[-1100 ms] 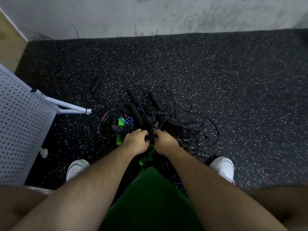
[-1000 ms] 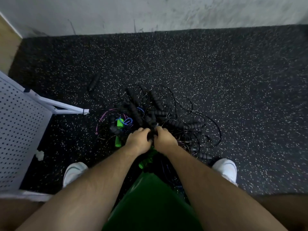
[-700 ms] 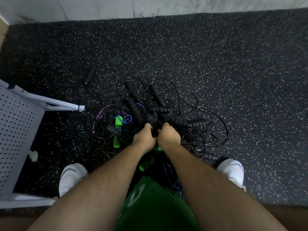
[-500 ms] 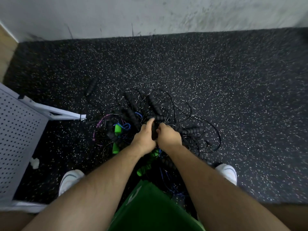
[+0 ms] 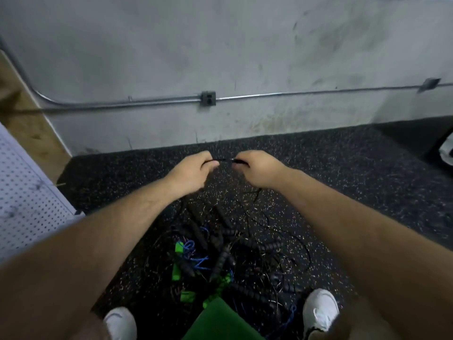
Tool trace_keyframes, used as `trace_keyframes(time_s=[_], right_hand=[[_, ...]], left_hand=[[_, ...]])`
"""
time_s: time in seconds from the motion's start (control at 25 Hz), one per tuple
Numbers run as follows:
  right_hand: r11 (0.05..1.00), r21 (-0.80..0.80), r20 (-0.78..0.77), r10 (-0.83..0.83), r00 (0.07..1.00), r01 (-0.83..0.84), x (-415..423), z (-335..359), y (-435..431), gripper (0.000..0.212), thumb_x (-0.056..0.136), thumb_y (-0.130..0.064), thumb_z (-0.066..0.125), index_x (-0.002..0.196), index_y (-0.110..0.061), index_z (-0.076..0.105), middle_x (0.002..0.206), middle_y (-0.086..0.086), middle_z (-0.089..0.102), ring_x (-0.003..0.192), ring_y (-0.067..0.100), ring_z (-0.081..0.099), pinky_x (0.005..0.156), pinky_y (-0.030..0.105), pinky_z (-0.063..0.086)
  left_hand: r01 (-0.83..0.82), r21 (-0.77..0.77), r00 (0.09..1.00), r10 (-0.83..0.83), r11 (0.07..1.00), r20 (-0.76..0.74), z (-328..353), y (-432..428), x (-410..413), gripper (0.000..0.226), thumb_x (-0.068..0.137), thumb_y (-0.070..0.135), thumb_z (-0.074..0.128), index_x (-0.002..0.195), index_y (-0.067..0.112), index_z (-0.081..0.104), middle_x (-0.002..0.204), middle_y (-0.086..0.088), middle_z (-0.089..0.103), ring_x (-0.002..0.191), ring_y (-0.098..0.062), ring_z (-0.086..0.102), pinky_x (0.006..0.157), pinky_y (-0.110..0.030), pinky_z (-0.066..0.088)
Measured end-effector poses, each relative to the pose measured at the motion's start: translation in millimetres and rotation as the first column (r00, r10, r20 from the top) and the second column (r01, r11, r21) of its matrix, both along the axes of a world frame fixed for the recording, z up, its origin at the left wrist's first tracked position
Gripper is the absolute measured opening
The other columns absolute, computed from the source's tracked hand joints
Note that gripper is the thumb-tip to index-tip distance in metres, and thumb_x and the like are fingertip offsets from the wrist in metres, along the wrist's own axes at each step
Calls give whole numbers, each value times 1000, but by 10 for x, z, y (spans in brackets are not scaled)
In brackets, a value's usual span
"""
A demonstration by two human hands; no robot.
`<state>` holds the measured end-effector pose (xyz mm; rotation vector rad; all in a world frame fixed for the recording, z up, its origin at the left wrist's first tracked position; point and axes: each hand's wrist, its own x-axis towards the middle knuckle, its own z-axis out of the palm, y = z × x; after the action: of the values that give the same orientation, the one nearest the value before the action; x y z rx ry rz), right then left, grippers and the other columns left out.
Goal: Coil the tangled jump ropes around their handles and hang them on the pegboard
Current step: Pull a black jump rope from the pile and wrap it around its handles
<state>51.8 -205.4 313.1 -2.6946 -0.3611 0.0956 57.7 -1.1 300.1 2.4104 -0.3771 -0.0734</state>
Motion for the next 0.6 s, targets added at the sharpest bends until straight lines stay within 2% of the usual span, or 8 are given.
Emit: trace_keyframes(time_s=[0.08, 0.12, 0.2, 0.32, 0.4, 0.48, 0.56, 0.6], right_hand=[[1000, 5, 186, -18, 982, 17, -11, 158, -75, 18, 101, -32, 56, 101, -18, 66, 99, 2, 52, 95, 21, 48, 79, 31, 37], [999, 30, 259, -48, 965, 41, -33, 179, -90, 18, 101, -33, 57, 103, -18, 68, 99, 3, 52, 94, 21, 48, 79, 31, 36], [984, 148, 269, -138, 953, 100, -70, 205, -66, 19, 101, -31, 56, 104, -16, 68, 92, 4, 61, 84, 23, 57, 69, 33, 43], [891, 411, 122, -265, 957, 194, -62, 207, 19, 28, 99, -23, 58, 126, -13, 58, 97, -3, 69, 86, 18, 67, 73, 33, 54], [838, 507, 31, -251, 968, 201, -98, 210, 79, 32, 96, -16, 59, 127, -9, 54, 96, -6, 69, 86, 15, 70, 64, 26, 52], [873, 474, -112, -73, 991, 118, -193, 197, 220, 24, 93, -18, 64, 117, -14, 59, 93, 1, 73, 78, 10, 70, 57, 22, 50], [863, 503, -255, 108, 961, 36, -272, 140, 425, 22, 92, -22, 70, 110, -14, 63, 96, 8, 74, 71, 8, 67, 57, 23, 50], [853, 521, -277, 133, 952, 33, -284, 106, 520, 18, 92, -24, 71, 106, -12, 65, 95, 10, 74, 66, 6, 64, 57, 23, 50]], left_hand=[[-11, -40, 999, 13, 999, 50, 365, 20, -44, 24, 106, 37, 46, 92, 22, 57, 78, 1, 59, 69, -17, 57, 63, -36, 46], [-5, -82, 999, 9, 997, 50, 448, 34, -69, 24, 106, 38, 44, 96, 23, 60, 81, 3, 59, 72, -16, 54, 64, -32, 42], [20, -256, 999, -32, 966, -43, 436, 78, -99, 28, 107, 35, 41, 101, 25, 66, 80, 6, 53, 71, -13, 47, 64, -30, 38], [-25, -489, 980, -75, 872, -184, 243, 119, -73, 28, 108, 26, 42, 106, 17, 69, 77, 4, 48, 68, -12, 42, 62, -30, 37], [-94, -621, 971, -68, 778, -231, 207, 80, -38, 23, 107, 19, 44, 109, 10, 66, 78, 2, 49, 67, -12, 43, 61, -29, 40], [-146, -736, 956, -97, 661, -277, 279, 7, -21, 19, 106, 14, 48, 113, 6, 63, 81, -1, 51, 69, -11, 49, 63, -27, 49], [-183, -805, 941, -137, 564, -310, 367, -90, -39, 21, 104, 11, 51, 119, 0, 61, 84, -3, 54, 72, -12, 54, 69, -25, 55], [-195, -829, 938, -146, 524, -313, 392, -129, -45, 24, 103, 11, 52, 122, -2, 60, 85, -4, 55, 73, -13, 56, 72, -25, 57]])
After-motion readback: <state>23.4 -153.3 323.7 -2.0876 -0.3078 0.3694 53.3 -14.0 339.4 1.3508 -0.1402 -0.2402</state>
